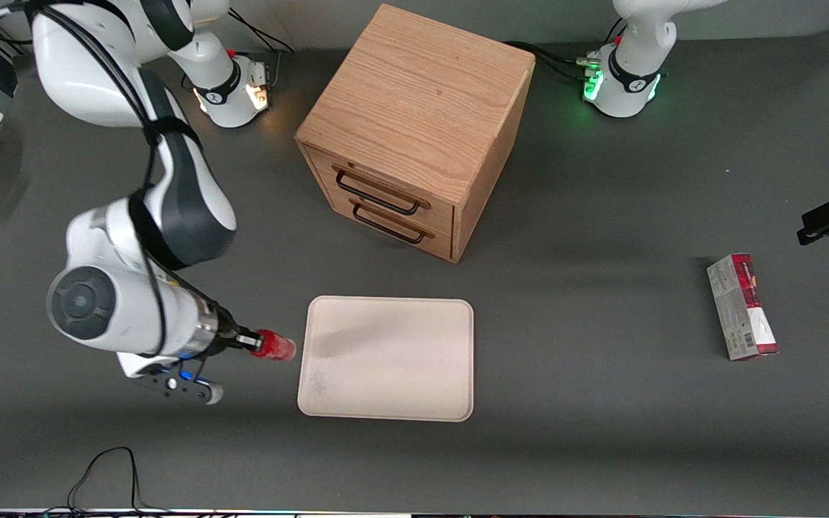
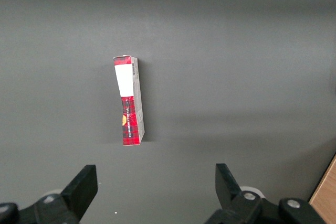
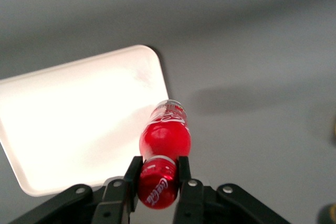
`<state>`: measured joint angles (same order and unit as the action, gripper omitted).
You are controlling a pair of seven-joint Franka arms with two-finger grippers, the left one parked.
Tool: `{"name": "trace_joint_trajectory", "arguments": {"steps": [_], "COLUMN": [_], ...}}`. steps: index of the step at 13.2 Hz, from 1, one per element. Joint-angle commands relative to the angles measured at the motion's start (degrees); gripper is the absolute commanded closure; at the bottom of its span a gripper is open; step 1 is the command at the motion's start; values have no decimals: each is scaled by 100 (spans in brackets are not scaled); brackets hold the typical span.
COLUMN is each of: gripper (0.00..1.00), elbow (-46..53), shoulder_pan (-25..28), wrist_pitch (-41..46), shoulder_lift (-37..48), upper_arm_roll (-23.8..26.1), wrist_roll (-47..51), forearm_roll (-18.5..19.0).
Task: Place coke bottle on tray
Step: 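Lift the bottle and carry it toward the cream tray, then lower the bottle onto the tray's corner and open the right gripper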
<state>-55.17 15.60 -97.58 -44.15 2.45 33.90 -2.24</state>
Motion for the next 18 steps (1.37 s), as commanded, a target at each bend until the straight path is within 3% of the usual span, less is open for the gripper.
{"name": "trace_joint_trajectory", "arguments": {"steps": [1, 17, 18], "gripper": [100, 100, 39], "elbow": [524, 481, 481], "shoulder_pan": [232, 400, 400], "wrist_pitch": [-261, -753, -753], "shoulder_lift": [-558, -911, -911], "upper_arm_roll": [-34, -34, -34], "wrist_roll": [284, 293, 284], "forearm_roll": [267, 312, 312]}}
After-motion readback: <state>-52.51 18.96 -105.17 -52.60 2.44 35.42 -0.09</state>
